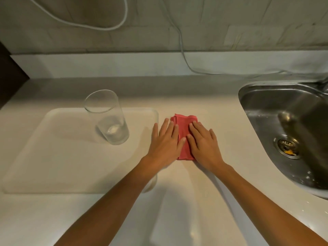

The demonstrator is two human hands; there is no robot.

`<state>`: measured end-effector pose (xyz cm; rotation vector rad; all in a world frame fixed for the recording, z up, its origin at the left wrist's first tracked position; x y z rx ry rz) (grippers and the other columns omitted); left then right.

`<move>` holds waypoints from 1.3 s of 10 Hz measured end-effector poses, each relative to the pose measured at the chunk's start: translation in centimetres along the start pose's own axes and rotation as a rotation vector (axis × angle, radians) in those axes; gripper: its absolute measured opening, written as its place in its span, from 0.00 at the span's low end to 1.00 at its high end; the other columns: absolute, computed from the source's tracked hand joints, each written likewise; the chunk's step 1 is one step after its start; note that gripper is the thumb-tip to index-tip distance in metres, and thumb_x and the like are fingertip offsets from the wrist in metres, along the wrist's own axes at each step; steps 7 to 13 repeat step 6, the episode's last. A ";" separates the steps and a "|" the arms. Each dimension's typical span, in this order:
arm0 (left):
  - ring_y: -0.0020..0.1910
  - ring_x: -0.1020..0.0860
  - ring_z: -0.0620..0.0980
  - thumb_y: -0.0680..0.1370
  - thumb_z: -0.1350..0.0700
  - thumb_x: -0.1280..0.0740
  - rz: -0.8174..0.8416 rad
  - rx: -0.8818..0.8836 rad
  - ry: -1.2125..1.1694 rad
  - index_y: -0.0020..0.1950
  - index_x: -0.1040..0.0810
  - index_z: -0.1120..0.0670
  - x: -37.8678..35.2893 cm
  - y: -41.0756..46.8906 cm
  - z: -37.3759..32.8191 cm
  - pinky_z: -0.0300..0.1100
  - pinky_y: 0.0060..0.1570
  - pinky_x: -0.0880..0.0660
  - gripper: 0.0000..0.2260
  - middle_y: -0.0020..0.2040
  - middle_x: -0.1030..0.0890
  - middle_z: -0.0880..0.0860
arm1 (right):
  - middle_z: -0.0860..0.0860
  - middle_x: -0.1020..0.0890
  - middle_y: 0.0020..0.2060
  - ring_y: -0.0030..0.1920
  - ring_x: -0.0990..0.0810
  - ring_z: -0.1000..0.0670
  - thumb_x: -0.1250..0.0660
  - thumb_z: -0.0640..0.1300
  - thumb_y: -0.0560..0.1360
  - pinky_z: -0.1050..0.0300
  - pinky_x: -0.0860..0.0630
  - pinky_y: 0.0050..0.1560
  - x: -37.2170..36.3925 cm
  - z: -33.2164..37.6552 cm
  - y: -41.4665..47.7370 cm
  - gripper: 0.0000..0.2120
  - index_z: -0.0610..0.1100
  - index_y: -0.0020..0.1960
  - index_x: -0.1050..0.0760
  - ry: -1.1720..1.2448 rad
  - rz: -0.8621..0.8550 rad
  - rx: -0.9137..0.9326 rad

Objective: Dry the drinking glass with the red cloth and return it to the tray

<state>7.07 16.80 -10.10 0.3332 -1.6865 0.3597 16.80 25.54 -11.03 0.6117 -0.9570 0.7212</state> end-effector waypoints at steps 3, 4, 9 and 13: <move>0.77 0.53 0.54 0.74 0.41 0.70 -0.002 -0.017 -0.031 0.77 0.51 0.56 0.1 -0.1 0.0 0.54 0.73 0.59 0.36 0.78 0.47 0.55 | 0.40 0.29 0.67 0.66 0.31 0.41 0.49 0.47 0.78 0.40 0.36 0.67 0.1 0.6 0.3 0.22 0.37 0.67 0.32 0.043 -0.045 -0.029; 0.77 0.51 0.54 0.77 0.41 0.66 -0.043 -0.013 -0.107 0.77 0.49 0.56 0.8 -0.1 0.1 0.52 0.73 0.57 0.33 0.78 0.44 0.54 | 0.41 0.28 0.67 0.65 0.29 0.42 0.48 0.45 0.80 0.46 0.36 0.67 0.6 1.0 0.4 0.19 0.38 0.67 0.32 0.098 -0.079 -0.035; 0.76 0.45 0.54 0.81 0.45 0.50 -0.125 -0.005 -0.348 0.76 0.46 0.56 4.0 0.3 0.0 0.45 0.73 0.49 0.26 0.77 0.40 0.54 | 0.44 0.31 0.68 0.66 0.31 0.45 0.44 0.42 0.80 0.52 0.34 0.67 3.0 2.3 1.3 0.17 0.41 0.68 0.34 0.351 -0.094 -0.080; 0.76 0.45 0.54 0.81 0.45 0.50 -0.125 -0.005 -0.348 0.76 0.46 0.56 4.0 0.3 0.0 0.45 0.73 0.49 0.26 0.77 0.40 0.54 | 0.44 0.31 0.68 0.66 0.31 0.45 0.44 0.42 0.80 0.52 0.34 0.67 3.0 2.3 1.3 0.17 0.41 0.68 0.34 0.351 -0.094 -0.080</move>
Point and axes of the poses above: each hand's wrist, its own y-axis towards the middle knuckle, its own x-axis out of the back of the hand, z = x × y, the point moved 3 cm from there along y, towards the middle knuckle
